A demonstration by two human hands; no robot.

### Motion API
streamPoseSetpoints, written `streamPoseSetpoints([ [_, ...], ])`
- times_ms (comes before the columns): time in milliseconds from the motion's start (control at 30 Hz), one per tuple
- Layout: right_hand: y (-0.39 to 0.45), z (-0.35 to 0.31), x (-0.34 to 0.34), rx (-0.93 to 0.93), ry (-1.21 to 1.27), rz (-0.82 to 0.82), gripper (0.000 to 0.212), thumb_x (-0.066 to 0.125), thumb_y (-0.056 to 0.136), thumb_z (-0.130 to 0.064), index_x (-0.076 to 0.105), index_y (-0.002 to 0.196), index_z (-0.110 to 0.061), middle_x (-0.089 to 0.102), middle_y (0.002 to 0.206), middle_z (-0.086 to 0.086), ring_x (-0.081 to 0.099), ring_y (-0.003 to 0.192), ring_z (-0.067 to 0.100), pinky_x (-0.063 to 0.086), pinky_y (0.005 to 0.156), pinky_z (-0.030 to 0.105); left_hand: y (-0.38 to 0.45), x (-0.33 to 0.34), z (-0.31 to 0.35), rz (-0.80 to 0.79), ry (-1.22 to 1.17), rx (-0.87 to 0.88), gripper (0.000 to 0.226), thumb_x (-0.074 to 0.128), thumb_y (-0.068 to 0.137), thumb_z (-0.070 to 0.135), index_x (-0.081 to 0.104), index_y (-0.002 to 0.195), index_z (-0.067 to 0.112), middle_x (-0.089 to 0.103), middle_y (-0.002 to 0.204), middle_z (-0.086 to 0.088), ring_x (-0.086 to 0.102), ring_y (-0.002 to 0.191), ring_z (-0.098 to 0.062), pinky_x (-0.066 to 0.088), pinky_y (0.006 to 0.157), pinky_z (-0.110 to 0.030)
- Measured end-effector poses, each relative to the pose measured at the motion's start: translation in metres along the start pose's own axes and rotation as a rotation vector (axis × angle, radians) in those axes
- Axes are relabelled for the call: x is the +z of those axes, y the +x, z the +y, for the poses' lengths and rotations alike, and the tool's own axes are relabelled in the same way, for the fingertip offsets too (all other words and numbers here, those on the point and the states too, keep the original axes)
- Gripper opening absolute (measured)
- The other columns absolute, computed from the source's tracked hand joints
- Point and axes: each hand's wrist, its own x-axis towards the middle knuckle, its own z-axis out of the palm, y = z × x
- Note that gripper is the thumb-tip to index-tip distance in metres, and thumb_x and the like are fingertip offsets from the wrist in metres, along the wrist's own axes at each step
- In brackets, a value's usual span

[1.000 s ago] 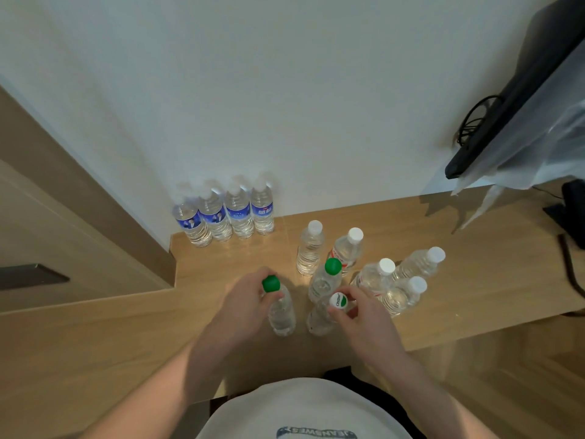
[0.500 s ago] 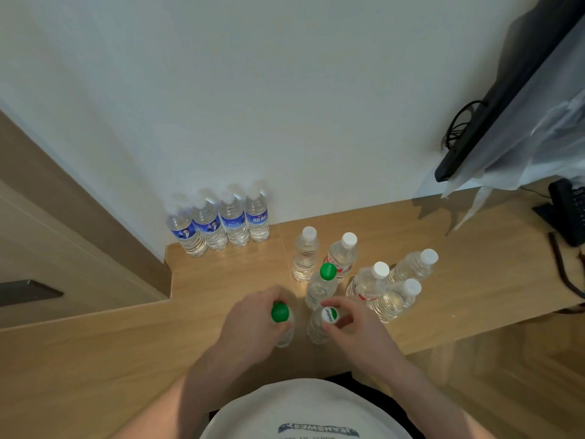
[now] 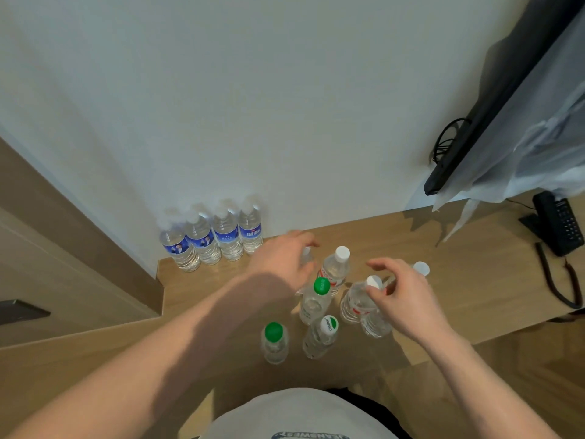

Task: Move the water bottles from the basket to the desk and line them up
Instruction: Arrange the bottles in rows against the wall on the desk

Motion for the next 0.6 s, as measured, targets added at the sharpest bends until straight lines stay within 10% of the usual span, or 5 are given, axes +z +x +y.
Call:
streamPoseSetpoints([
  [233,0.036,0.007,-0.008,-0.010,-0.426,-0.240,0.050,0.075,0.096,-0.036,0.062,0.144,-0.033,0.064,0.143,-0.006,0.063,0.126,0.019,0.055,0.099,0.038,0.088,0.038,0.041,-0.162,0.414,0.239,0.044,0.069,0.097,0.028,0.059,0.140,0.026,0.062,0.131,-0.003,0.069,0.108,-0.027,0.059,0.084,-0.042],
  [600,0.075,0.027,0.008,-0.043,-0.425,-0.305,0.020,0.076,0.093,-0.029,0.073,0.112,-0.029,0.075,0.109,-0.005,0.071,0.093,0.018,0.060,0.083,0.038,0.123,0.052,0.033,-0.241,0.481,0.118,0.016,0.065,0.097,0.017,0.069,0.111,0.012,0.072,0.107,-0.008,0.072,0.094,-0.031,0.054,0.071,-0.037],
])
